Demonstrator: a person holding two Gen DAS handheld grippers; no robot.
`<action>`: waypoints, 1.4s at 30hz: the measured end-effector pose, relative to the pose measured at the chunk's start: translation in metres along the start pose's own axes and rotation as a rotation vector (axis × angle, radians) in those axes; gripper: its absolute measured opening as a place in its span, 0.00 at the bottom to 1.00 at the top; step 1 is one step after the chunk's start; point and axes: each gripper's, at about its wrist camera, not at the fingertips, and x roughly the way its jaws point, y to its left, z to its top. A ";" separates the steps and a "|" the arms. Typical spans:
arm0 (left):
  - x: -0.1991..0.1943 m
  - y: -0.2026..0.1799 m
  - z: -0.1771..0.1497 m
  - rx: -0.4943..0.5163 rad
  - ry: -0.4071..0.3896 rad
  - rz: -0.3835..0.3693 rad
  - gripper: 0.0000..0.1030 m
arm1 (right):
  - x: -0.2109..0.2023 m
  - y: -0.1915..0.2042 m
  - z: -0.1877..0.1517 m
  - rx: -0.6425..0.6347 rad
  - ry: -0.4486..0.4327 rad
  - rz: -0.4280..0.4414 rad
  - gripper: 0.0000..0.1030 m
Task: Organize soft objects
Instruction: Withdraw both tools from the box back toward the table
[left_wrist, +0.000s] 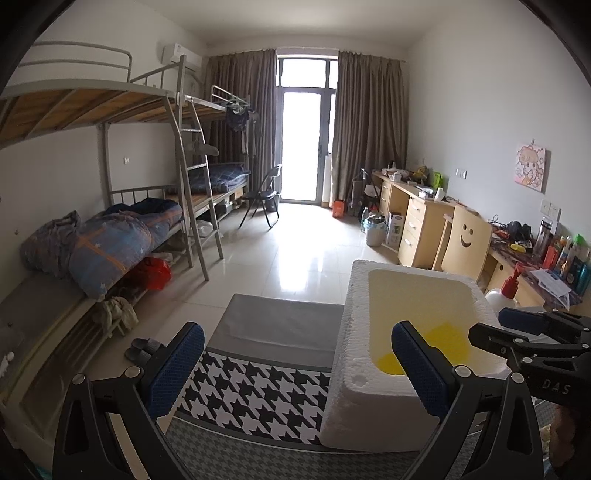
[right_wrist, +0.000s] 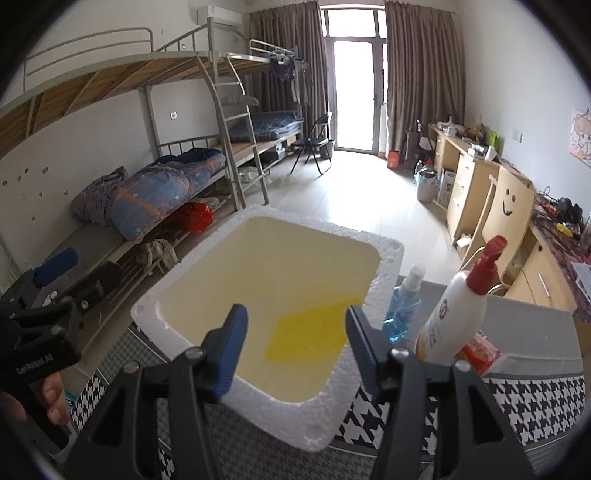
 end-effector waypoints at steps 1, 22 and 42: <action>-0.002 -0.001 0.000 0.000 -0.002 -0.002 0.99 | -0.002 -0.001 0.000 0.005 -0.005 0.004 0.65; -0.053 -0.035 -0.002 0.050 -0.052 -0.045 0.99 | -0.067 -0.011 -0.021 0.034 -0.168 -0.024 0.75; -0.103 -0.061 -0.023 0.095 -0.099 -0.130 0.99 | -0.118 -0.020 -0.060 0.031 -0.262 -0.070 0.88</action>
